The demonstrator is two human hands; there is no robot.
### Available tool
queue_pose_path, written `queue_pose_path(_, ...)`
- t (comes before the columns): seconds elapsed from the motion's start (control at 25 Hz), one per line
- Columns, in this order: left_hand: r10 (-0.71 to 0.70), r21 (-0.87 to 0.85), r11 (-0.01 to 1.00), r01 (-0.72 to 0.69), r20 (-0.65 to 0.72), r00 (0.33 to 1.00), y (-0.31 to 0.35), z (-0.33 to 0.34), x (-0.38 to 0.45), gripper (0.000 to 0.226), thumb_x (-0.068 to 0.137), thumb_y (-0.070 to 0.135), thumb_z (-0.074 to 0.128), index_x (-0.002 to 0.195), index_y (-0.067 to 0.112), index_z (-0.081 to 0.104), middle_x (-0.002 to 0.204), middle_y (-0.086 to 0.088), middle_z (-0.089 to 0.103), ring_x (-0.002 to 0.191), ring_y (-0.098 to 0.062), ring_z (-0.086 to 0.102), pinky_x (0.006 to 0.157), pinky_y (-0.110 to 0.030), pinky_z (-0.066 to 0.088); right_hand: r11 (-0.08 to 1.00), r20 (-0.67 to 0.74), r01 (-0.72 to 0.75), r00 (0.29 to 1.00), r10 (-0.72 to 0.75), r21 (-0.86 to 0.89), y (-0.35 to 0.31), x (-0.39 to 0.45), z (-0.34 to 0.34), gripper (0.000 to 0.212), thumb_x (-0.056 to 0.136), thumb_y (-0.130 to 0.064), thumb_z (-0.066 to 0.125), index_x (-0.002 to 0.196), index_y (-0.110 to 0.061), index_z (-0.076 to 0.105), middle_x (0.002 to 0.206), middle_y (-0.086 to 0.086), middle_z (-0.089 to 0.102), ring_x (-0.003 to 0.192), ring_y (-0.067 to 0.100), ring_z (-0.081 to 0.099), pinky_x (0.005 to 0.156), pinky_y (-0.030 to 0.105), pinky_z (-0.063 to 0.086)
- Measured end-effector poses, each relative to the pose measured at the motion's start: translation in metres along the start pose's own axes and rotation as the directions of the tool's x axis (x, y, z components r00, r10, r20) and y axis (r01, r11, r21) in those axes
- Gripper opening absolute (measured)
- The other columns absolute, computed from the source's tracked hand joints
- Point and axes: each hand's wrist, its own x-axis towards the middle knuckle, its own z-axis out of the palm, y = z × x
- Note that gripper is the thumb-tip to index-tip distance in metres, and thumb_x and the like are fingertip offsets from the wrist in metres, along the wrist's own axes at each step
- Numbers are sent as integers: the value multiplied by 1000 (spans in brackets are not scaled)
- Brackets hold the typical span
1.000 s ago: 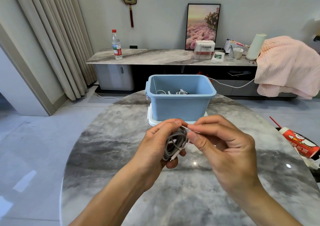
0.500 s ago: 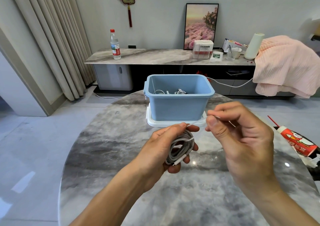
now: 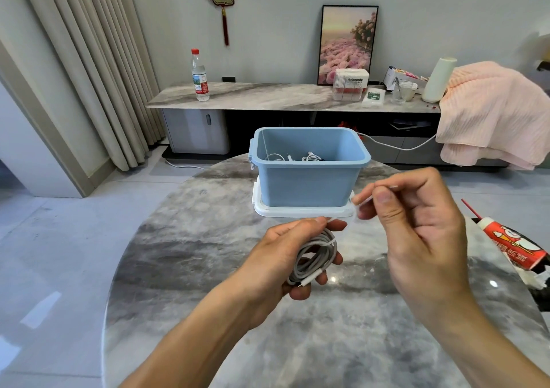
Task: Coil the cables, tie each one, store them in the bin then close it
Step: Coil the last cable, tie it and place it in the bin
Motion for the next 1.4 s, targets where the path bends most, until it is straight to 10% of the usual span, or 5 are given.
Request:
queue_pose_path(0.36, -44, -121, 992, 38, -44, 998, -4, 8, 0, 28, 94, 40, 55, 95, 16, 71, 84, -15, 67, 57, -23, 52, 42, -19, 24, 975, 130, -196, 975, 183, 102, 6, -5, 3, 30, 96, -39, 53, 93, -10, 61, 80, 12, 70, 67, 19, 64, 59, 27, 52)
queue_pose_path(0.64, -54, -146, 988, 44, -60, 997, -3, 6, -1, 28, 93, 41, 56, 89, 18, 71, 85, -16, 68, 59, -23, 53, 41, -19, 26, 995, 74, -91, 993, 95, -51, 14, -13, 11, 9, 87, -4, 70, 87, -12, 66, 84, 1, 65, 75, 17, 64, 64, 20, 51)
queue_pose_path(1.4, -21, -94, 995, 18, -28, 999, -6, 9, -3, 30, 88, 43, 58, 87, 19, 76, 85, -16, 67, 57, -21, 53, 42, -20, 23, 960, 51, -271, 962, 267, 77, 14, -14, 13, 7, 95, -1, 57, 90, -5, 59, 72, 11, 65, 58, 11, 56, 51, 22, 49)
